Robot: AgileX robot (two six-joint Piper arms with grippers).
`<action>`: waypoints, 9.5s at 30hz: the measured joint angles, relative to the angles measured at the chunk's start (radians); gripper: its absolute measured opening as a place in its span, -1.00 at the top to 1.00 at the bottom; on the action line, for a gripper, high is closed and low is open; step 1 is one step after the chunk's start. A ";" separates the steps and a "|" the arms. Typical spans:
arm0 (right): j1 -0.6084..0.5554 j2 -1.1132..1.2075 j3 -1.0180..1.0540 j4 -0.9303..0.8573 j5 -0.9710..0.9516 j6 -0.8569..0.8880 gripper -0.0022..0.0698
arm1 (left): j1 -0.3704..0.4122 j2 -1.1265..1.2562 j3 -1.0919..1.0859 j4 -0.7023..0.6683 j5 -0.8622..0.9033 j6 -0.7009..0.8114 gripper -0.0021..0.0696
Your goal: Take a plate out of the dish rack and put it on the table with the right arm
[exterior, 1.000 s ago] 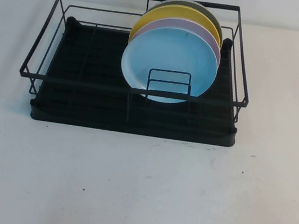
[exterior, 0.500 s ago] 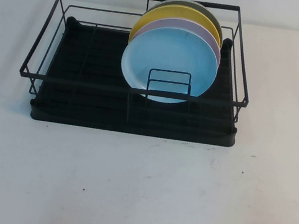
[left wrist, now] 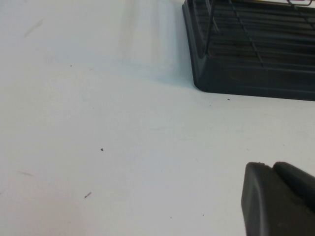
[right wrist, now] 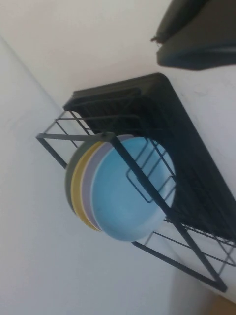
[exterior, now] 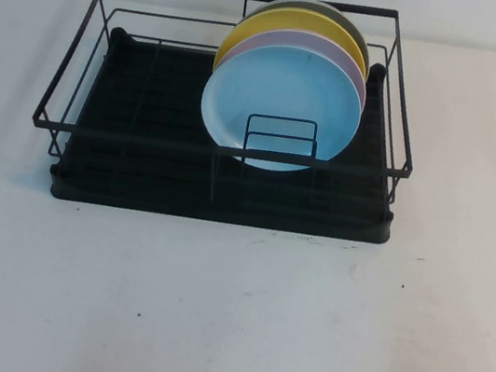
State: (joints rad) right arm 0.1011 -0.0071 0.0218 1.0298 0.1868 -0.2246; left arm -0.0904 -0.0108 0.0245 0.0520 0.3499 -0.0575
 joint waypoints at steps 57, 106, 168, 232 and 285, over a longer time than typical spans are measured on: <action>0.289 1.919 -1.642 -0.138 0.250 -1.122 0.02 | 0.000 0.000 0.000 0.000 0.000 0.000 0.95; 0.289 1.955 -1.646 -0.159 0.246 -1.259 0.07 | 0.000 0.000 0.000 0.000 0.000 0.000 0.95; 0.392 1.557 -1.114 -0.302 0.539 -0.006 0.77 | 0.000 0.000 0.000 0.000 0.000 0.000 0.95; 0.361 1.105 -1.051 -0.566 0.904 -0.048 0.99 | 0.000 0.000 0.000 0.000 0.000 0.000 0.95; -0.119 -0.002 0.008 -0.784 0.173 -0.051 0.99 | 0.000 0.000 0.000 0.000 0.000 0.000 0.95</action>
State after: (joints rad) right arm -0.0183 -0.0094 0.0296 0.2457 0.3602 -0.2759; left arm -0.0904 -0.0108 0.0245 0.0520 0.3499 -0.0575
